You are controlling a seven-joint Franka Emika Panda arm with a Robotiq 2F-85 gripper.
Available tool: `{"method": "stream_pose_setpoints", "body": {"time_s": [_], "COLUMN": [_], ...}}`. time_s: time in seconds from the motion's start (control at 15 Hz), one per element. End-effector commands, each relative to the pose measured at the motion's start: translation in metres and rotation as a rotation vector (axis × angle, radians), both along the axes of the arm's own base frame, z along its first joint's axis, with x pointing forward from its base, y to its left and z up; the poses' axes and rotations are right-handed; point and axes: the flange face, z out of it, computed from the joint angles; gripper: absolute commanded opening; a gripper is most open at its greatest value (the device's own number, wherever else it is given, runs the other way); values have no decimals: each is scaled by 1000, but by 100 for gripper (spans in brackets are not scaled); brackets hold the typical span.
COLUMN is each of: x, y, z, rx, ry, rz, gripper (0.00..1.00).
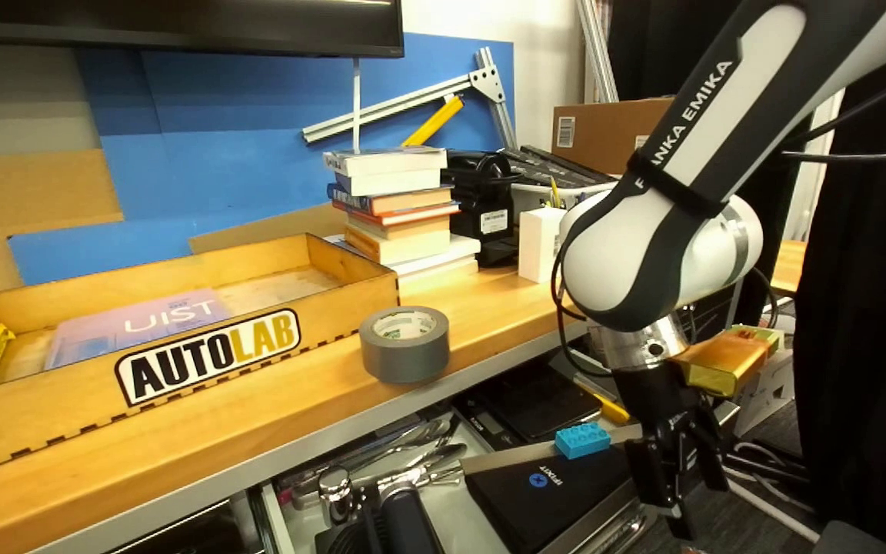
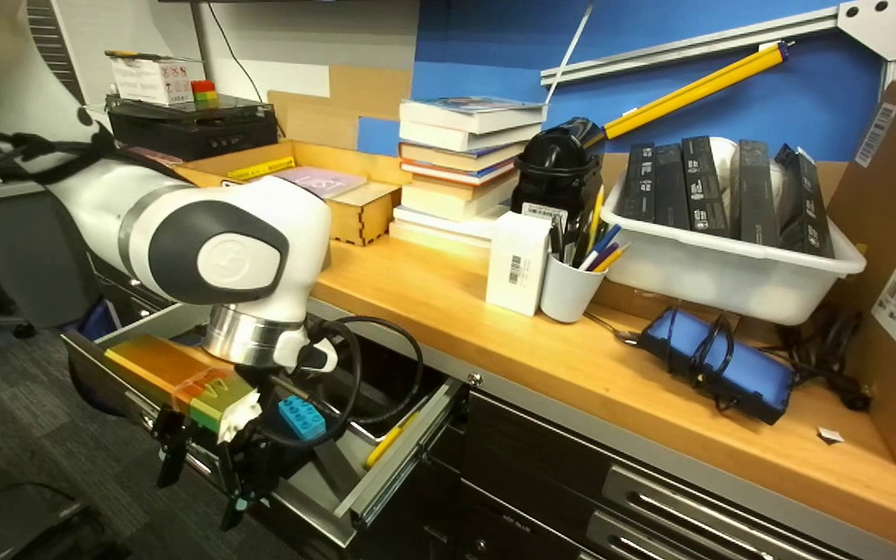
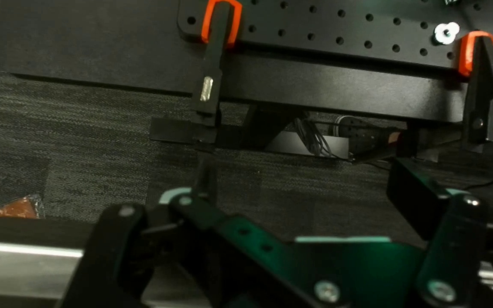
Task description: Put the Lego in the open drawer and then close the drawer
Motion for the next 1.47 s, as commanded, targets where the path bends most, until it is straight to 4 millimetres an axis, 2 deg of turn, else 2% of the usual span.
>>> {"method": "stream_pose_setpoints", "body": {"time_s": [0.0, 0.53, 0.87, 1.4], "x": [25, 82, 111, 126], "y": [4, 14, 22, 28], "z": [3, 12, 16, 21], "rx": [10, -115, -205, -371], "ry": [-91, -292, -435, -655], "rz": [-119, -416, -619, -881], "gripper": [100, 100, 100, 100]}}
